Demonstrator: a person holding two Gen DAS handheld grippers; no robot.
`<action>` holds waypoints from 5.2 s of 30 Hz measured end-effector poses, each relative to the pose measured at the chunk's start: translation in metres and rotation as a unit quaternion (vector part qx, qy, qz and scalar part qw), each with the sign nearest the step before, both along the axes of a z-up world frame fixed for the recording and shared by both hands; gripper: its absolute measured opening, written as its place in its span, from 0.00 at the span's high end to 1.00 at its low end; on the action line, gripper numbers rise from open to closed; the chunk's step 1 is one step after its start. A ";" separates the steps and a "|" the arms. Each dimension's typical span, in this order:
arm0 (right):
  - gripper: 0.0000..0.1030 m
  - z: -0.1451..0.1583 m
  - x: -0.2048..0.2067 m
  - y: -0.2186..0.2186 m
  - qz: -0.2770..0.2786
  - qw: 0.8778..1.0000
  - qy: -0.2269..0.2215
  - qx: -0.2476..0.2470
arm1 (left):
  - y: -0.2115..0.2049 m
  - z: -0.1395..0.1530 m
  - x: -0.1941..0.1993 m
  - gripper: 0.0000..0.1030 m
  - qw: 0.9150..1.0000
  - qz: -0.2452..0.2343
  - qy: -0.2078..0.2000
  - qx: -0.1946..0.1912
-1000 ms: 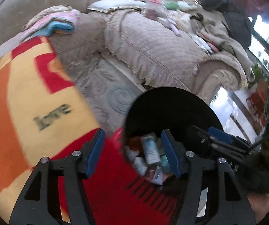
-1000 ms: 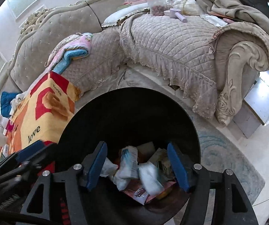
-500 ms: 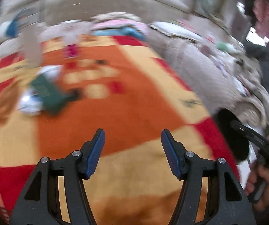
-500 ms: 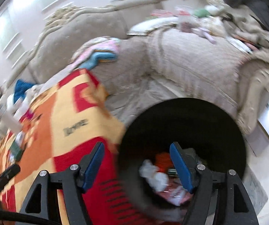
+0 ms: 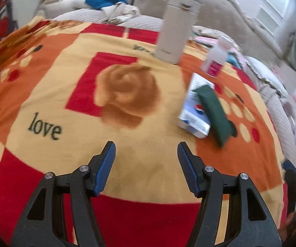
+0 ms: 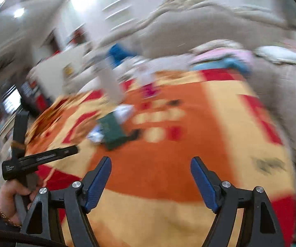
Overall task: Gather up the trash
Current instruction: 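Move both open tools back over the blanket items, then grasp the green pouch with the right tool while the left tool grasps the white-blue medicine box, then lift the green pouch and medicine box and carry both toward the black bin, then open the right tool over the bin while the left tool releases the medicine box into it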
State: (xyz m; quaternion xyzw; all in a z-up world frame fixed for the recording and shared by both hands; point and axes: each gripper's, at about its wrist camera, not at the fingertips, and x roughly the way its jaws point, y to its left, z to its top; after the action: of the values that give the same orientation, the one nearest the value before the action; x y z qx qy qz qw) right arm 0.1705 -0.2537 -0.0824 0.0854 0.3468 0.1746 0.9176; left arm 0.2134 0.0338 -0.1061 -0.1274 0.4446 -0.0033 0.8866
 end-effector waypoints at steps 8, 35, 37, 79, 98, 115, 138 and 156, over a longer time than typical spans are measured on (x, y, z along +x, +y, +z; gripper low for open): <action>0.25 -0.015 0.096 0.088 0.096 0.995 0.020 -0.033 | 0.016 -0.002 0.010 0.41 0.998 0.023 0.021 -0.047; 0.61 -0.044 -0.010 -0.014 -0.036 0.986 0.092 0.131 | -0.080 -0.001 0.090 0.40 0.975 -0.203 -0.061 0.062; 0.61 -0.043 -0.010 -0.013 -0.033 0.987 0.090 0.129 | -0.073 -0.007 0.099 0.40 0.980 -0.186 -0.041 0.047; 0.61 -0.039 -0.013 0.008 -0.044 0.994 0.081 0.059 | -0.076 0.014 -0.002 0.58 0.985 -0.135 -0.051 0.096; 0.61 0.007 -0.099 -0.005 -0.015 0.999 0.028 0.007 | -0.071 0.058 -0.117 0.58 0.986 -0.080 -0.059 0.135; 0.61 0.018 -0.156 -0.106 -0.108 0.994 -0.018 0.013 | -0.188 0.044 -0.101 0.58 0.972 -0.154 -0.085 0.158; 0.61 0.011 -0.184 -0.251 -0.364 0.930 -0.035 -0.028 | -0.317 0.021 -0.094 0.58 0.944 -0.276 -0.096 0.156; 0.61 -0.027 -0.180 -0.264 -0.413 0.905 0.076 -0.069 | -0.421 0.005 -0.102 0.58 0.857 -0.512 -0.055 -0.003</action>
State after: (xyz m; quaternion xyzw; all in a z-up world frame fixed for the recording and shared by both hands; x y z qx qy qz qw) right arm -0.0095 -0.5182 -0.1097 0.1700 0.3607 -0.2510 0.8821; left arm 0.1110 -0.3872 -0.1011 0.1160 0.3972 -0.4654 0.7825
